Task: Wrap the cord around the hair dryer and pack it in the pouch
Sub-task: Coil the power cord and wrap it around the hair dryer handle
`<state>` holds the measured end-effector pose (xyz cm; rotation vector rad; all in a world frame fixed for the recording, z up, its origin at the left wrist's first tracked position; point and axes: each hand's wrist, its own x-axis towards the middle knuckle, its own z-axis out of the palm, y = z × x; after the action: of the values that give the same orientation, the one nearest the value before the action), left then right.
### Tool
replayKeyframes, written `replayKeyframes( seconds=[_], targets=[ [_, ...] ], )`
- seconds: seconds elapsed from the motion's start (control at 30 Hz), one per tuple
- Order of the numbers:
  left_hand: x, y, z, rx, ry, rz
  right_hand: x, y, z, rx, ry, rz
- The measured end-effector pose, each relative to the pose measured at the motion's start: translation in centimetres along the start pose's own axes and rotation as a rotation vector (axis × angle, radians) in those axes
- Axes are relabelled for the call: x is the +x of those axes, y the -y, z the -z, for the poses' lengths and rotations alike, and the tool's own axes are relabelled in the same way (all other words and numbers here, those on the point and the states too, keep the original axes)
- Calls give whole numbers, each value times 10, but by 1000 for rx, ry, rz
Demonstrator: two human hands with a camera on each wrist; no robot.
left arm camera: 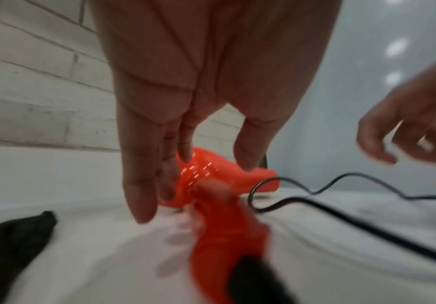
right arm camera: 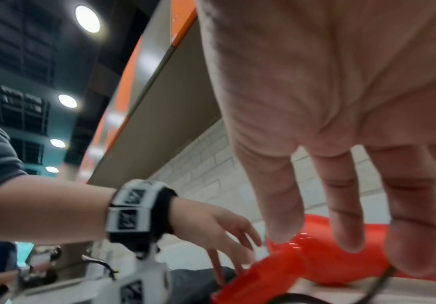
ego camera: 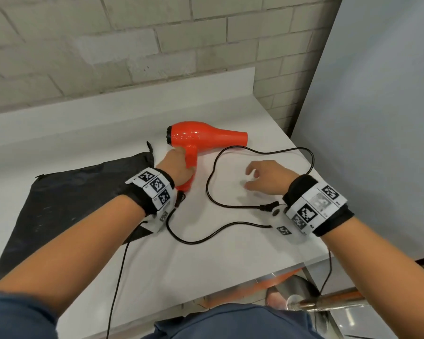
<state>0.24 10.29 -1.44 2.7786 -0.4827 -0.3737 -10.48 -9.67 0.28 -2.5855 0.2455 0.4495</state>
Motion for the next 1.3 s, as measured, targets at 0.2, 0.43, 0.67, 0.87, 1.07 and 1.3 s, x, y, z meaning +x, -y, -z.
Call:
replayKeyframes(
  seconds=[0.2,0.43,0.67,0.87,1.07,1.3],
  targets=[
    [9,-1,-13,-163,210,112,5,37,-36,74,66,158],
    [6,-8,12,-676,318,68,7,57,-41,1,-57,402],
    [-10,-21,39,-801,436,8,15,60,-17,75,-321,655],
    [-23,-16,54,-806,298,-89,17,68,5,311,-405,622],
    [-30,-20,40,-563,-62,-328,11,83,29,442,-350,582],
    [-8,-18,48,-629,-162,-196,7,85,38,561,-364,495]
  ],
)
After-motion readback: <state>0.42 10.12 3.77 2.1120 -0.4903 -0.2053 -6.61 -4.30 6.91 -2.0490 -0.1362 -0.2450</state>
